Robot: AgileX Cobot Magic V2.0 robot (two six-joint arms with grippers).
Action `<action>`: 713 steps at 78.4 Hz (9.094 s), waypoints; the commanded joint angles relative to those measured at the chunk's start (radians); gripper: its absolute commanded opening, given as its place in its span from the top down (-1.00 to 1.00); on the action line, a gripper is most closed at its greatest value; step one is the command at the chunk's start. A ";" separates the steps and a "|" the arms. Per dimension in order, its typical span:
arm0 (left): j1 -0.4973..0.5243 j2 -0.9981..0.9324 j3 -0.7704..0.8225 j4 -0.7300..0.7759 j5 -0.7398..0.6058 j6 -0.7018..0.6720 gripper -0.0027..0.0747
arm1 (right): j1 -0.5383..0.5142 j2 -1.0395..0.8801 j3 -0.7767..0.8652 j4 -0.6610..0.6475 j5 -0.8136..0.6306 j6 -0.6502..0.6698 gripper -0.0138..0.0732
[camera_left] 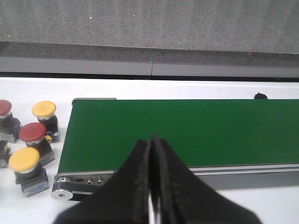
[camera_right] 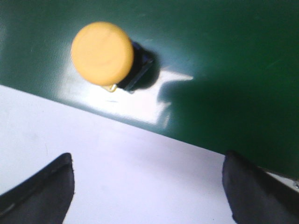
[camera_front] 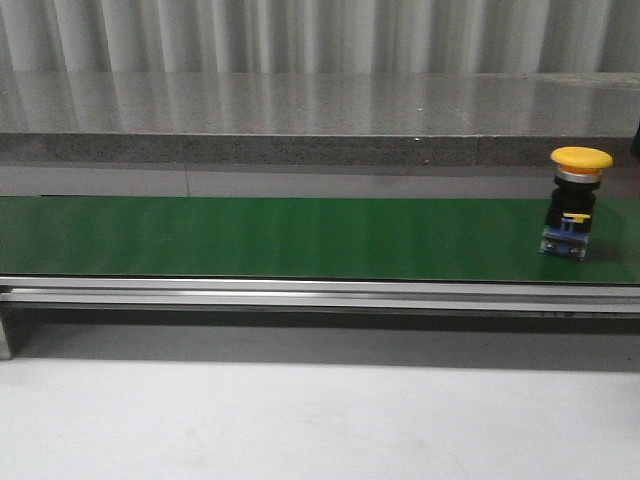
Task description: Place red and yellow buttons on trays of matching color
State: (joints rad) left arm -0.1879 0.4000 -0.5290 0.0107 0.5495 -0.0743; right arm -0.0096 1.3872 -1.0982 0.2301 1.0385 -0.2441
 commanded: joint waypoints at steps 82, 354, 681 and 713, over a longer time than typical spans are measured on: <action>-0.009 0.008 -0.027 -0.011 -0.068 0.000 0.98 | -0.198 -0.008 -0.016 0.019 -0.245 0.085 0.27; -0.009 0.008 -0.025 -0.011 -0.068 0.000 0.98 | 0.036 -1.054 0.559 0.030 -0.399 -0.027 0.84; 0.235 1.219 -0.842 -0.170 0.429 0.106 -0.47 | 0.036 -1.054 0.559 0.030 -0.396 -0.027 0.84; 0.326 1.160 -0.954 -0.160 0.489 0.098 -0.33 | 0.036 -1.054 0.559 0.030 -0.396 -0.027 0.84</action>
State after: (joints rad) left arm 0.0973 1.6112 -1.4515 -0.1731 1.0349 0.0308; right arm 0.0225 0.3296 -0.5175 0.2450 0.7059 -0.2595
